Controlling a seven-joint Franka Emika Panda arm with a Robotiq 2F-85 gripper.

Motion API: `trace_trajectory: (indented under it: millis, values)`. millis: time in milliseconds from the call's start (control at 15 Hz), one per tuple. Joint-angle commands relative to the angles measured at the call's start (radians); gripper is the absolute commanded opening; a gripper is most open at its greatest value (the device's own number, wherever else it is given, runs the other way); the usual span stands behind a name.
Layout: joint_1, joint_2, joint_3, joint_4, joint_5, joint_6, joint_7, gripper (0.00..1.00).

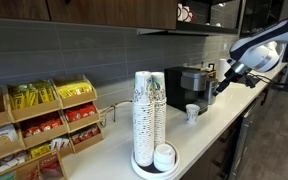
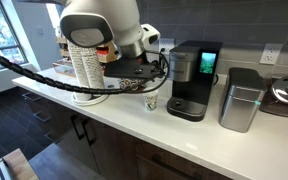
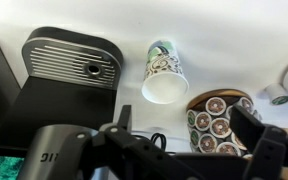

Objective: Take the cup off of the coffee maker

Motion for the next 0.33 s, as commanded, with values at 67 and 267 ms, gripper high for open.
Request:
trace_trajectory:
  millis: [67,267]
  values:
    - [0.066,-0.08,-0.072,0.027,-0.1,-0.159,0.024,1.0]
    - [0.095,-0.08,-0.094,0.032,-0.092,-0.13,0.019,1.0]
